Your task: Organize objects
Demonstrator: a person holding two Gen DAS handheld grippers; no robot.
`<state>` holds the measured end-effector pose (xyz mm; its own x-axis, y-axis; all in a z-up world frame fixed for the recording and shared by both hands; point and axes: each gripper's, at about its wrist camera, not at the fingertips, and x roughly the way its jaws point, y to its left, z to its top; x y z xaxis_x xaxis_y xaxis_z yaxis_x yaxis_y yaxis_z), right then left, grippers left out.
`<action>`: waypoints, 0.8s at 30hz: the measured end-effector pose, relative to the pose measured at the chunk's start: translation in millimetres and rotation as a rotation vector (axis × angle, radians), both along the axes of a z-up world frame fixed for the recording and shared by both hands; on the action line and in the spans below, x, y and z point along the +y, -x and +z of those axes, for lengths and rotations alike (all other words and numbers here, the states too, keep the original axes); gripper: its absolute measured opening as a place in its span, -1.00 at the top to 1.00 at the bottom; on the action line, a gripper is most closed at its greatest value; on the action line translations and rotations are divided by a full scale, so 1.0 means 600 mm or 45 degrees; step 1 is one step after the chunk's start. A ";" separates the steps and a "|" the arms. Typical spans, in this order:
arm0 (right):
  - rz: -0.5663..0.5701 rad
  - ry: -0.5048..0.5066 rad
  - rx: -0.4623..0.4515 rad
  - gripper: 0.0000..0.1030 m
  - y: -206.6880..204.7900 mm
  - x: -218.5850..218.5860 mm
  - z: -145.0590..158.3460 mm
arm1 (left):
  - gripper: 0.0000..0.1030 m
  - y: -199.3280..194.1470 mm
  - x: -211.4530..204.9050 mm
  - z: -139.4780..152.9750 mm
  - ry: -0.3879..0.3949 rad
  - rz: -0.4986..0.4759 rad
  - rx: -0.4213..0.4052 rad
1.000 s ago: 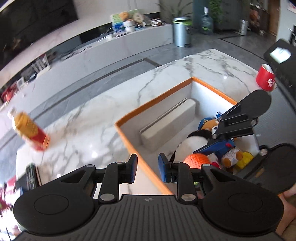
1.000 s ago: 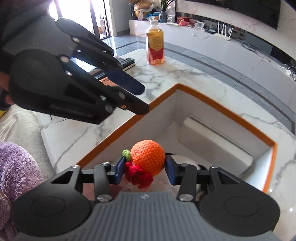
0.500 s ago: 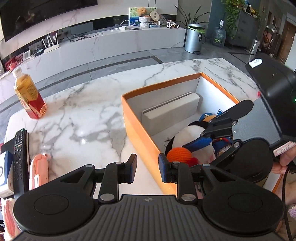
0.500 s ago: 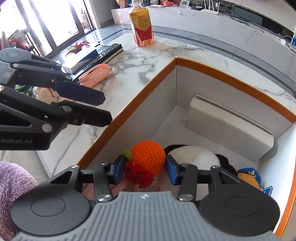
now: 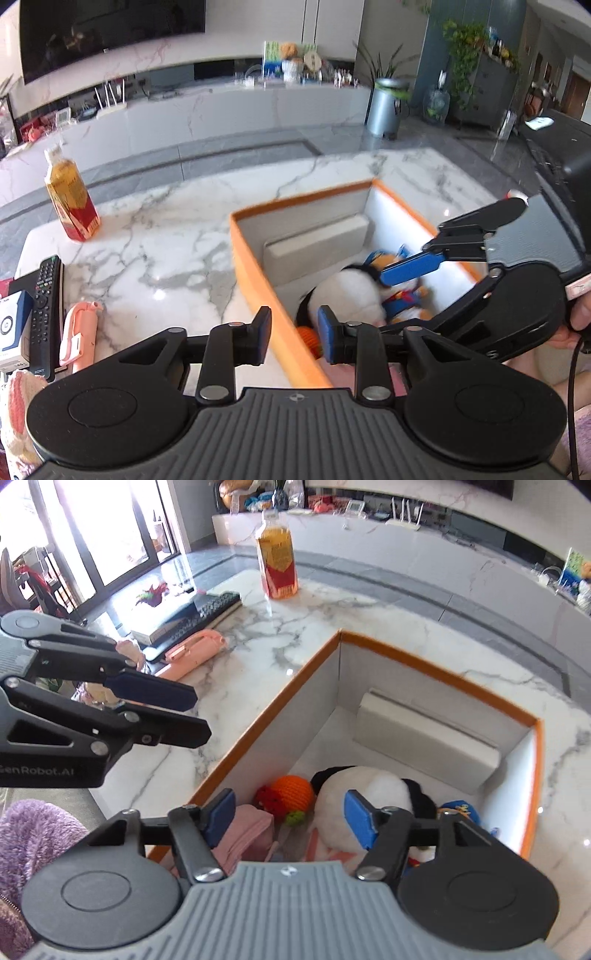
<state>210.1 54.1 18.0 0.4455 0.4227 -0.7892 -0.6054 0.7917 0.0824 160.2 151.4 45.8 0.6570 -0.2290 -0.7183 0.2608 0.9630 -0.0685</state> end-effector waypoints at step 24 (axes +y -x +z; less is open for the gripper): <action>-0.447 -0.218 -0.431 -0.91 0.313 -0.174 0.108 | -0.93 0.199 -0.149 0.053 0.018 0.439 -0.471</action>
